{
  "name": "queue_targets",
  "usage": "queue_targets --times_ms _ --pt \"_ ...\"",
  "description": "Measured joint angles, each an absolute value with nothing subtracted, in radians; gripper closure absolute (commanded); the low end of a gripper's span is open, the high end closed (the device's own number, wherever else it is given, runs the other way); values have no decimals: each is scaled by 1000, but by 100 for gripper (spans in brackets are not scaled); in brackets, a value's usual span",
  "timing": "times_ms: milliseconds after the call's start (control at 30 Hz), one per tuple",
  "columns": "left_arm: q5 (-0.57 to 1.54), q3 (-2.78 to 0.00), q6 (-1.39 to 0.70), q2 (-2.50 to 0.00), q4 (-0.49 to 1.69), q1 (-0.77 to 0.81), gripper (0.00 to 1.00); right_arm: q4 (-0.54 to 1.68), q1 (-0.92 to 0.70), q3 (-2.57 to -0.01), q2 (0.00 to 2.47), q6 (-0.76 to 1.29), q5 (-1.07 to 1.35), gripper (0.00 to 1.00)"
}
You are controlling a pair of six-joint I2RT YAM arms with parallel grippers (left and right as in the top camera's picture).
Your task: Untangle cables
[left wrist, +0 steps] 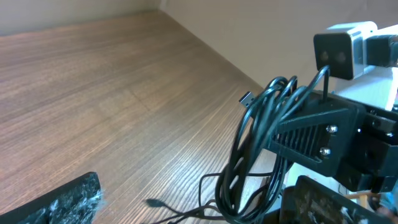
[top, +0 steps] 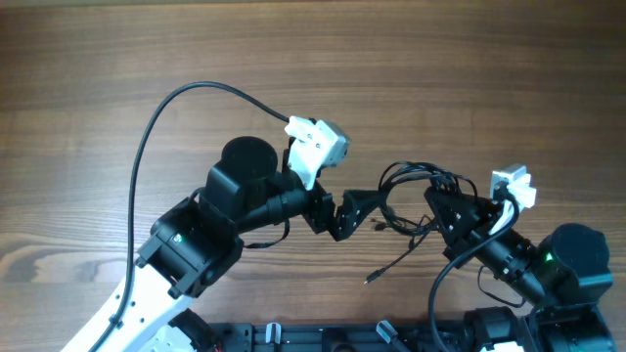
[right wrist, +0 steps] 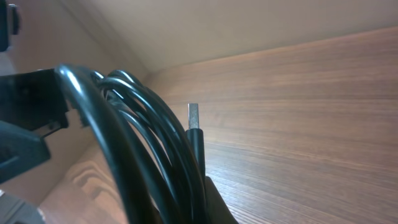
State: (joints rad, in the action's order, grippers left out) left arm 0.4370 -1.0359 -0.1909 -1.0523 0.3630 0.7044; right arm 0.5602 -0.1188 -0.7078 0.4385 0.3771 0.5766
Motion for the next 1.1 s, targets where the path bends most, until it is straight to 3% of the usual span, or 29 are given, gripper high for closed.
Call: queue_targets --times_ms 267,1100 --pt "479 -1036 -184 -1055 423 577 0 551 -119 -708 439 376 612 96" --pt "842 -1036 -135 -1130 358 619 5 497 -119 -708 439 354 706 96"
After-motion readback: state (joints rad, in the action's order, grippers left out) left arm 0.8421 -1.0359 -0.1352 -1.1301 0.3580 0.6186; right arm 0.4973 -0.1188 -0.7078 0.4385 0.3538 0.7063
